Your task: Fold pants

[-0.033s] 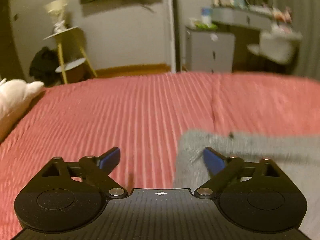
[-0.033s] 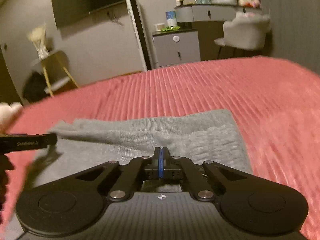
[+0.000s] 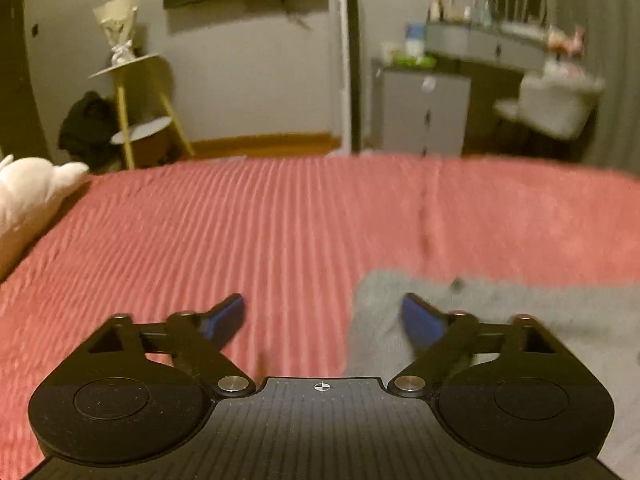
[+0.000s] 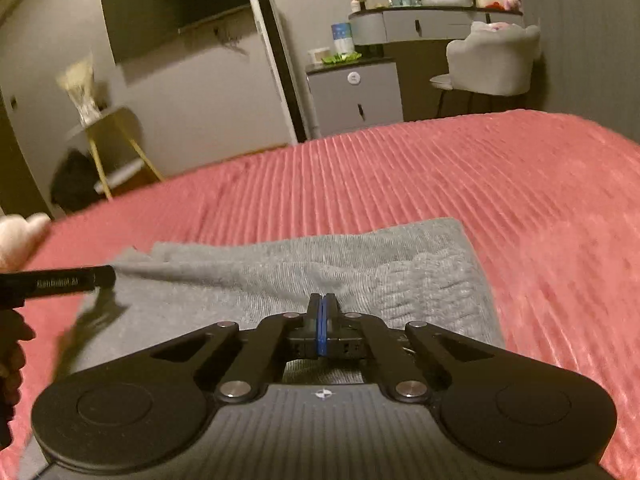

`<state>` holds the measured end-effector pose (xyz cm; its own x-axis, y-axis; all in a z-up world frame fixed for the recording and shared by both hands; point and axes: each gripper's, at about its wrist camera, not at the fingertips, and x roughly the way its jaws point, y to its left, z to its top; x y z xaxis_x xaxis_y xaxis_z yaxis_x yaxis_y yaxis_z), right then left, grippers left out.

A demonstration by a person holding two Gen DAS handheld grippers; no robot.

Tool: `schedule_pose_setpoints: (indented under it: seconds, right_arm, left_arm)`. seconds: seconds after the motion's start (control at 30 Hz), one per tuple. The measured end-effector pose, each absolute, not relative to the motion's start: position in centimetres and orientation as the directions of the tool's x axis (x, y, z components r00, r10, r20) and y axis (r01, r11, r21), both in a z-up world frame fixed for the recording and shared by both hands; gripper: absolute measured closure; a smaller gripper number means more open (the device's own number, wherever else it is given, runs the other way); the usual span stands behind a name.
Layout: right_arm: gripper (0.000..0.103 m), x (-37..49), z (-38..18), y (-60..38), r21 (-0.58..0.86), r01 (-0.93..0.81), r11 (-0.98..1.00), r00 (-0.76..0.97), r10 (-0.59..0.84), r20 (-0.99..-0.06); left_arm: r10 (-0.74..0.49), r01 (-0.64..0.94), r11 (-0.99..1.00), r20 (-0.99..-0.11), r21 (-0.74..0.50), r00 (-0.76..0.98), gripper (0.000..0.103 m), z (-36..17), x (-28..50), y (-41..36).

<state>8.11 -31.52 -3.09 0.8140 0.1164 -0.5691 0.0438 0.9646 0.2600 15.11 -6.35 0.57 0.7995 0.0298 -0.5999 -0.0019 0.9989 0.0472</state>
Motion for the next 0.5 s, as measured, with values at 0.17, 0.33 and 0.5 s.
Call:
schedule_pose_setpoints:
  seconds: [0.17, 0.33, 0.5]
  right_arm:
    - [0.103, 7.2, -3.6, -31.1, 0.252, 0.062, 0.966, 0.827, 0.092, -0.555]
    - [0.103, 7.0, -3.6, -32.5, 0.303, 0.07, 0.95, 0.832, 0.111, -0.543]
    - [0.103, 7.0, -3.7, -32.4, 0.29, 0.07, 0.954, 0.835, 0.103, -0.54]
  left_arm:
    - [-0.076, 0.14, 0.989, -0.644, 0.049, 0.762, 0.017, 1.2, 17.0, -8.6]
    - [-0.019, 0.212, 0.961, -0.721, 0.178, 0.692, 0.013, -1.8, 18.4, -10.6]
    - [0.236, -0.055, 0.954, -0.625, 0.295, 0.744, 0.028, -2.2, 20.7, -8.9]
